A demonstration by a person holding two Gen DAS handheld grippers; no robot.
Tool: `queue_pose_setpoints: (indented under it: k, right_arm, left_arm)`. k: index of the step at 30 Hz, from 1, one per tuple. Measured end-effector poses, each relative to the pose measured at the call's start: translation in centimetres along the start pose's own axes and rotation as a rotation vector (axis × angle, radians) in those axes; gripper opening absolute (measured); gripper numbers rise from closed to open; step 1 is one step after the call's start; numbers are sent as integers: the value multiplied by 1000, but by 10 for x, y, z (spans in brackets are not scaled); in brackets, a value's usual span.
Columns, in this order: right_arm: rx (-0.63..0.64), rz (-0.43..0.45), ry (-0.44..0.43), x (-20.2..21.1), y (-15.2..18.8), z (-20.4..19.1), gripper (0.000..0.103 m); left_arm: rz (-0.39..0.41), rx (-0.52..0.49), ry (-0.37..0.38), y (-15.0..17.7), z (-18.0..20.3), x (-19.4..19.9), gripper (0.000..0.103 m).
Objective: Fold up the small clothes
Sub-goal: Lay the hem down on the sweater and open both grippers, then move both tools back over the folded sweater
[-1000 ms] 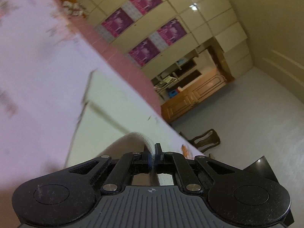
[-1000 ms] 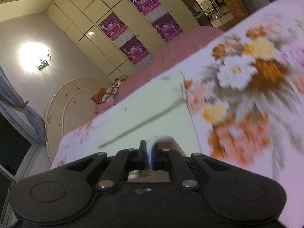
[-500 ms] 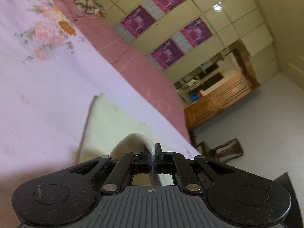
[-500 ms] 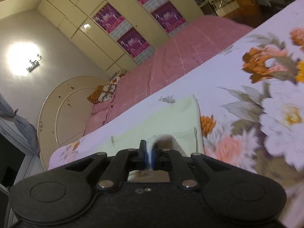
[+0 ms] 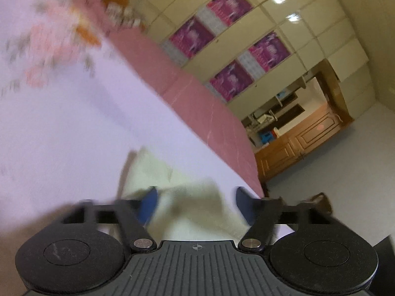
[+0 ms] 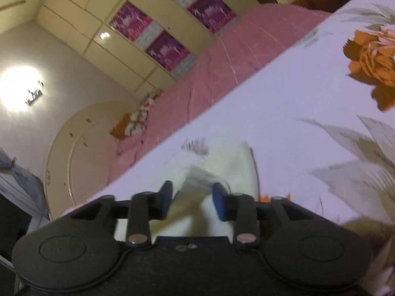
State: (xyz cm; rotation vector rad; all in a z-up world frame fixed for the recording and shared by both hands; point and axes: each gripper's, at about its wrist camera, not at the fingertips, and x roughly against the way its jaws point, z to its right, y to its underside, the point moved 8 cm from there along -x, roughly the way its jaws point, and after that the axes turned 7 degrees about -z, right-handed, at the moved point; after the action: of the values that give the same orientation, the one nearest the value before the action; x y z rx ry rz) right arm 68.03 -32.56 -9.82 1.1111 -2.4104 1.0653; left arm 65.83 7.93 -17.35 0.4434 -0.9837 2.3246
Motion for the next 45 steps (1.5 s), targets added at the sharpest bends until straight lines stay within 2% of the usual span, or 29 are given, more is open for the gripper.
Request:
queue_pose_setpoints:
  k: [3, 5, 8, 10, 13, 14, 15, 17, 18, 19, 21, 23, 25, 28, 33, 34, 35, 36, 37, 38, 43, 45]
  right_arm:
    - [28, 44, 6, 11, -2, 0, 47]
    - [57, 37, 22, 11, -3, 3, 45]
    - [137, -4, 77, 4, 2, 0, 43]
    - [208, -29, 120, 0, 8, -6, 40]
    - [332, -60, 210, -7, 15, -18, 36]
    - [374, -64, 240, -11, 17, -23, 35]
    - [417, -67, 270, -13, 19, -28, 30]
    - [496, -66, 316, -15, 23, -33, 17]
    - [524, -66, 322, -15, 24, -36, 6]
    - [554, -51, 343, -14, 25, -40, 5]
    - [602, -4, 357, -10, 27, -52, 5]
    - [609, 39, 351, -7, 21, -60, 4]
    - [586, 57, 363, -9, 15, -57, 4]
    - [548, 35, 387, -20, 11, -46, 4]
    - [577, 5, 435, -36, 19, -37, 6]
    - [584, 0, 447, -36, 18, -39, 8]
    - [598, 9, 480, -33, 18, -42, 14]
    - [620, 30, 517, -28, 17, -48, 29]
    - [658, 62, 515, -21, 20, -60, 29]
    - [687, 72, 484, -19, 25, -70, 29]
    - [779, -48, 323, -57, 72, -119, 22]
    - [795, -87, 304, -70, 87, -126, 22]
  left_arm:
    - [-17, -92, -23, -2, 8, -3, 69]
    - [-53, -185, -77, -1, 13, -10, 52]
    - [-116, -319, -156, 4, 19, -22, 39]
    - [-155, -418, -225, 9, 20, -32, 35]
    - [-159, -517, -272, 11, 27, -35, 31]
    - [-154, -532, -282, 13, 28, -36, 16]
    - [-149, -539, -283, 14, 30, -35, 6]
    - [-114, -542, -286, 15, 32, -31, 3]
    - [-68, -549, -292, 15, 34, -25, 3]
    - [-20, -548, -277, 13, 37, -18, 3]
    - [46, -538, -268, 6, 39, -9, 3]
    - [64, -522, -274, 1, 38, -7, 3]
    - [59, -515, -302, -1, 33, -11, 3]
    - [17, -501, -344, 2, 23, -21, 3]
    - [-16, -512, -353, 4, 23, -29, 4]
    - [-9, -512, -363, 4, 25, -24, 12]
    - [11, -520, -380, 4, 30, -18, 33]
    - [42, -542, -383, 7, 37, -11, 49]
    - [74, -567, -366, 10, 47, -5, 68]
    - [87, -588, -343, 16, 59, -3, 68]
    - [-77, -747, -233, 77, 119, -39, 68]
    - [-103, -813, -261, 93, 124, -51, 68]
